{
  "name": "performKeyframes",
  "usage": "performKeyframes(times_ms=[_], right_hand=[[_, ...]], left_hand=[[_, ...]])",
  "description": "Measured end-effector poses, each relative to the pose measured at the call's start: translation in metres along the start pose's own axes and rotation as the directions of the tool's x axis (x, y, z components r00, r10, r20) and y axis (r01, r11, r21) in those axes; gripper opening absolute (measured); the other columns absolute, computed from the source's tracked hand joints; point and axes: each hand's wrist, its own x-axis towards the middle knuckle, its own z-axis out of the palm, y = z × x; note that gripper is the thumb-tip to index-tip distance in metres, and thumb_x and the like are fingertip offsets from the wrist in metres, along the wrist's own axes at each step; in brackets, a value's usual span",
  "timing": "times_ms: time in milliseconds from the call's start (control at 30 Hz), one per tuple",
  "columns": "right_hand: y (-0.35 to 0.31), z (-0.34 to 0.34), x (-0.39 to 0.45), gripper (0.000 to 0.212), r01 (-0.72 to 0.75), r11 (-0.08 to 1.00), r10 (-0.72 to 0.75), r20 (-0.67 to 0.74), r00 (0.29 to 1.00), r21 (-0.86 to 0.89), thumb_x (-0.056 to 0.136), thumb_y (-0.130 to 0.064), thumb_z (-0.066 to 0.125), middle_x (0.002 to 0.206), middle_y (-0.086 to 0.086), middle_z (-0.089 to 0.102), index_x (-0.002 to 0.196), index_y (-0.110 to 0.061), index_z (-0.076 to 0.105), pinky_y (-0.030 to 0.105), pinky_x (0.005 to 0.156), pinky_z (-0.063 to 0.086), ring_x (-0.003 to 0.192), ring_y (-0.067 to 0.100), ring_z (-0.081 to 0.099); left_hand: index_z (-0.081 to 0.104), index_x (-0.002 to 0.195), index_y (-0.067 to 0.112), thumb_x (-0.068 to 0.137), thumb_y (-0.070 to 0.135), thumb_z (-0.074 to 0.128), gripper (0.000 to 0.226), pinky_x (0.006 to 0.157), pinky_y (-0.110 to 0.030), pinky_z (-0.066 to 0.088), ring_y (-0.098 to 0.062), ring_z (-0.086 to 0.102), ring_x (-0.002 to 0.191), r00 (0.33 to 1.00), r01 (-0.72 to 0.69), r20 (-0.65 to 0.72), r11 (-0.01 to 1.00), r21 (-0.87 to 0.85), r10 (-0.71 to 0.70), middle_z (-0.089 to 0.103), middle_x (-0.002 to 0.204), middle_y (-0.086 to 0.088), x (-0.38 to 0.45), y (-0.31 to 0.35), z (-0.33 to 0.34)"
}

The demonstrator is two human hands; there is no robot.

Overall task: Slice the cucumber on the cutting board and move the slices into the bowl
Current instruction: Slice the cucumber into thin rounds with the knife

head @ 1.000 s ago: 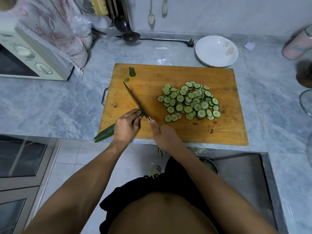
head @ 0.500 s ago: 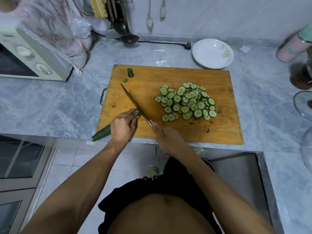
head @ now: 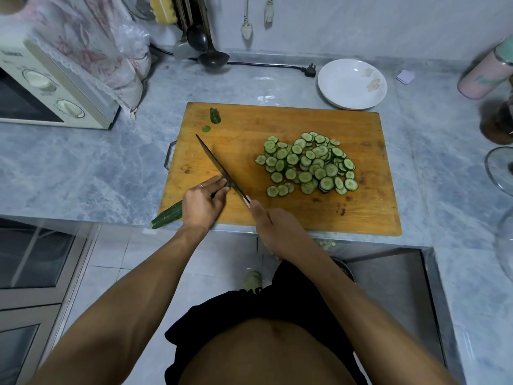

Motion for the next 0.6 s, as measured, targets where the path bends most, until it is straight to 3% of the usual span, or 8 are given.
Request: performKeyframes(times_ms=[333, 467, 600], right_hand=[[-0.004, 0.001, 0.004, 0.068, 0.007, 1.0, -0.007, 0.007, 1.0, -0.025, 0.105, -0.051, 0.014, 0.07, 0.013, 0.058, 0.063, -0.011, 0.05, 0.034, 0.066, 0.041, 0.071, 0.026, 0.057], [-0.009, 0.003, 0.007, 0.067, -0.013, 1.0, 0.013, 0.029, 0.999, -0.028, 0.105, -0.051, 0.014, 0.061, 0.006, 0.051, 0.059, -0.013, 0.046, 0.03, 0.057, 0.036, 0.06, 0.018, 0.05], [-0.01, 0.004, 0.018, 0.068, -0.086, 0.994, 0.085, 0.028, 0.996, 0.068, 0.103, -0.056, 0.018, 0.052, 0.004, 0.049, 0.058, -0.013, 0.045, 0.027, 0.047, 0.041, 0.049, 0.019, 0.053]], left_hand=[[0.077, 0.104, 0.013, 0.087, 0.022, 0.07, 0.02, 0.09, -0.029, 0.054, -0.017, 0.069, 0.102, 0.999, -0.043, 0.027, 0.999, 0.0, 0.043, 0.071, 0.114, -0.002, 0.001, -0.006, 0.0], [0.077, 0.104, 0.013, 0.087, 0.024, 0.065, 0.025, 0.087, -0.032, 0.056, -0.019, 0.069, 0.101, 0.999, -0.044, 0.015, 0.999, 0.003, 0.044, 0.071, 0.115, -0.004, -0.001, -0.002, 0.001], [0.078, 0.102, 0.011, 0.086, 0.026, 0.06, 0.028, 0.084, -0.031, 0.057, -0.021, 0.07, 0.097, 0.997, -0.074, -0.013, 0.997, 0.02, 0.075, 0.072, 0.112, -0.006, -0.003, 0.001, 0.001]])
